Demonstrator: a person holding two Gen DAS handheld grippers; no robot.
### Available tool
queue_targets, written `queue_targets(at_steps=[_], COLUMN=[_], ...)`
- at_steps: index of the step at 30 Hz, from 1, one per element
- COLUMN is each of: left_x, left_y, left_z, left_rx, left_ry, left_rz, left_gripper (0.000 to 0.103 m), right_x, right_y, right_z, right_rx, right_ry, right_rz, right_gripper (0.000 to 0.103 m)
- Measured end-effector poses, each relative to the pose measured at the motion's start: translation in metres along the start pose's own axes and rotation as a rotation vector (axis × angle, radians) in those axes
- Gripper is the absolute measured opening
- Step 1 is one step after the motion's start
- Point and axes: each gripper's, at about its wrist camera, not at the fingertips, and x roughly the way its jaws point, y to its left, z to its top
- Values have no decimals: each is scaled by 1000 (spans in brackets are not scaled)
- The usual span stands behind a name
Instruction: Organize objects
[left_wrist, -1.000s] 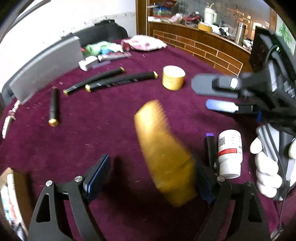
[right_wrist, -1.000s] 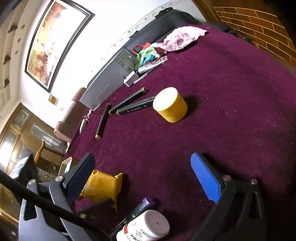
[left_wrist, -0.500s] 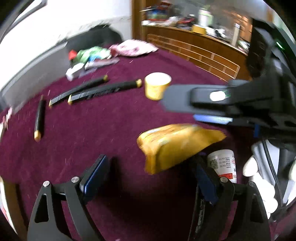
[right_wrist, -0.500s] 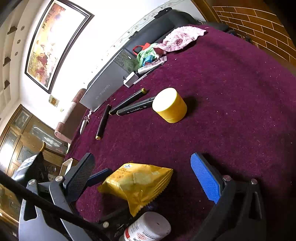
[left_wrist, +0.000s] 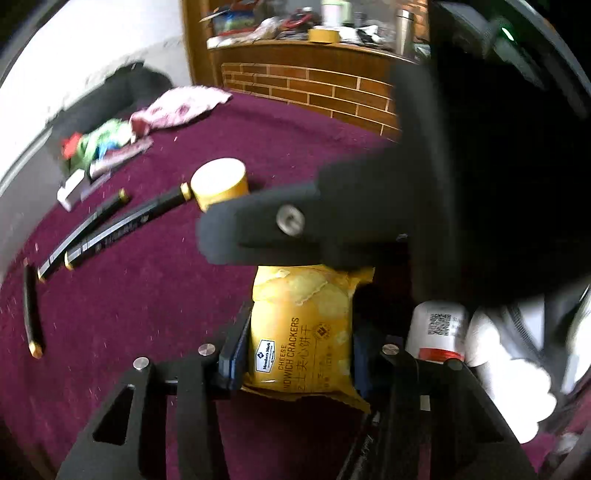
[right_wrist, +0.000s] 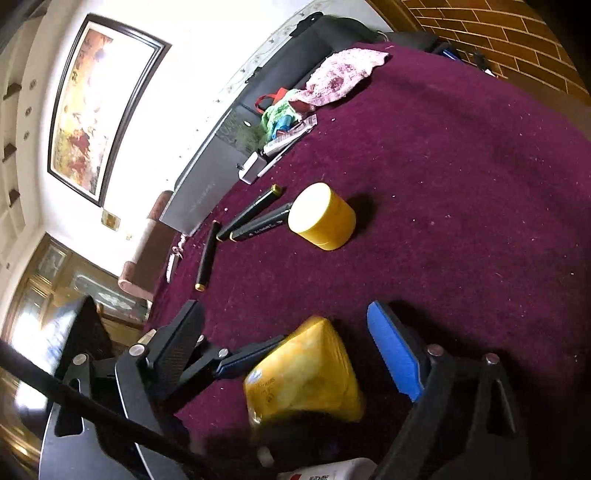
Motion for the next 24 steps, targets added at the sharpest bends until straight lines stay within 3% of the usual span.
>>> queue_targets(at_steps=[5, 10, 17, 24], left_x=[-18, -63, -132, -166], left_y=[6, 12, 3, 19], left_z=[-16, -34, -79, -133], left_rx=[-73, -124, -187, -368], left_ry=[-27, -108, -209, -275], left_rz=[-3, 17, 204, 172], left_gripper=[39, 39, 39, 39], right_x=[-1, 0, 2, 3], right_y=[0, 1, 3, 8], right_z=[0, -1, -4, -4], right_rx=[-5, -19, -45, -60], right_ry=[1, 3, 1, 5], right_rz=[1, -9, -20, -56], right_gripper=[91, 91, 91, 90])
